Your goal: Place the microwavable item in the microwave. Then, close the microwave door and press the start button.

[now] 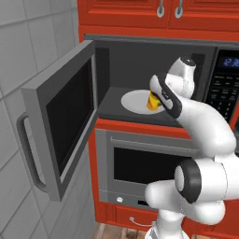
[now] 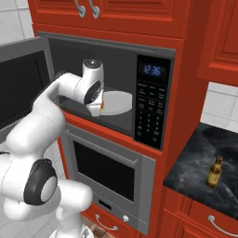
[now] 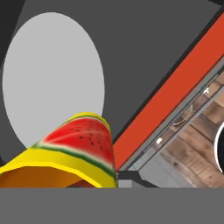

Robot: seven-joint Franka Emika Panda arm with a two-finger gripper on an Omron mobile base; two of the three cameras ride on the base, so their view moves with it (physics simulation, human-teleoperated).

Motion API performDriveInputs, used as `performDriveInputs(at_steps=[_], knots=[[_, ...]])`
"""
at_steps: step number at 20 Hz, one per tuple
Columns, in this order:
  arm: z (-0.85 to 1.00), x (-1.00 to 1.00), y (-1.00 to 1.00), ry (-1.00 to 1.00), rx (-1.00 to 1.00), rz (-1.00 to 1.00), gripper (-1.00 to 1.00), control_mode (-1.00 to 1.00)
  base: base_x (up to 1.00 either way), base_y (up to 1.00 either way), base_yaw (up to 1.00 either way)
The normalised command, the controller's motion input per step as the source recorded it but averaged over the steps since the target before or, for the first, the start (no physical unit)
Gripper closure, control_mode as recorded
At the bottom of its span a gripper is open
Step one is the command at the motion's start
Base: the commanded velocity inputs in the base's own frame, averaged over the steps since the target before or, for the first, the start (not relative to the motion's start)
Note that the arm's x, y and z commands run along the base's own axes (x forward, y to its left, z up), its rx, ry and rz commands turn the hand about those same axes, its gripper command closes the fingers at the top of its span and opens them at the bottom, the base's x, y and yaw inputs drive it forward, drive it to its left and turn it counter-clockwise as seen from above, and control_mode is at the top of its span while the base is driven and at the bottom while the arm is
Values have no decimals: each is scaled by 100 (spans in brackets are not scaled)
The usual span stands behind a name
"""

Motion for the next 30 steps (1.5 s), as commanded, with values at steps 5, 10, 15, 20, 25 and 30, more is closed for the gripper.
performDriveInputs(at_steps=[5,10,15,20,25,30], knots=[[-34,41,0,8,2,0,100,-100,0,0,0],[-22,34,0,0,1,0,100,-100,0,0,0],[-19,35,-1,0,1,0,100,-100,0,0,0],[-14,33,-5,0,0,1,100,-100,0,0,0],[-18,28,-6,0,0,2,-100,-100,0,0,0],[-8,-4,-1,-5,0,3,-100,-100,0,0,0]])
